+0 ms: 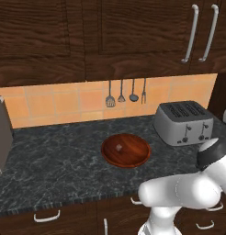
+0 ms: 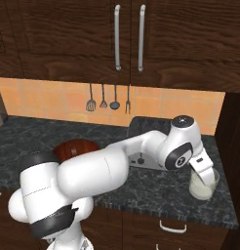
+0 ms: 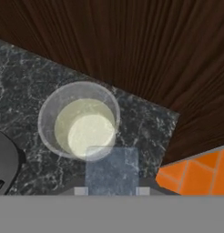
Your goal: Grab a lemon wedge from the fridge and one ice cube from the ice bowl, and put them in the glass of lemonade.
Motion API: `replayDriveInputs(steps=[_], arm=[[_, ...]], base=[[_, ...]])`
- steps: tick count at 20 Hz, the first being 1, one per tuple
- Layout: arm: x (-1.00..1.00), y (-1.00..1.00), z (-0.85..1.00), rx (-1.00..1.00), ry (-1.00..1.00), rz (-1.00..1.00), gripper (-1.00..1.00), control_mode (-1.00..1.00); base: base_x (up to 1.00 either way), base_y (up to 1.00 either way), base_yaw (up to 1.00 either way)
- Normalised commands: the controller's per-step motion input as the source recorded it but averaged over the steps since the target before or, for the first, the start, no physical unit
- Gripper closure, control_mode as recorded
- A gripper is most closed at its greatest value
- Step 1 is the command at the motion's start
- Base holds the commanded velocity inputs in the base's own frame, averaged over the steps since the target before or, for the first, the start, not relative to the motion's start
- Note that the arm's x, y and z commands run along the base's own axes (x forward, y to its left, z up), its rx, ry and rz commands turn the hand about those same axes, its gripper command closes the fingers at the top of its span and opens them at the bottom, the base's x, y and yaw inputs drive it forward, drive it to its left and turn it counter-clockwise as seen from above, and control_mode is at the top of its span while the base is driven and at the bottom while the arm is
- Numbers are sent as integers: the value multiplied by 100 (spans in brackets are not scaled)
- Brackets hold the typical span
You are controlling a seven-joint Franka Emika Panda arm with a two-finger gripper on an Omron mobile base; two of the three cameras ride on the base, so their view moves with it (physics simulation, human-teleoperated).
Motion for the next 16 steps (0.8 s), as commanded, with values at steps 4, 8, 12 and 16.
replayDriveInputs(steps=[4,8,12,16], arm=[[4,11,0,0,0,0,100,-100],[37,28,0,-1,4,0,100,-100],[50,16,0,0,0,0,100,-100],[37,-12,-4,0,0,0,100,-100]], base=[[0,0,0],[0,0,0],[0,0,0],[0,0,0]])
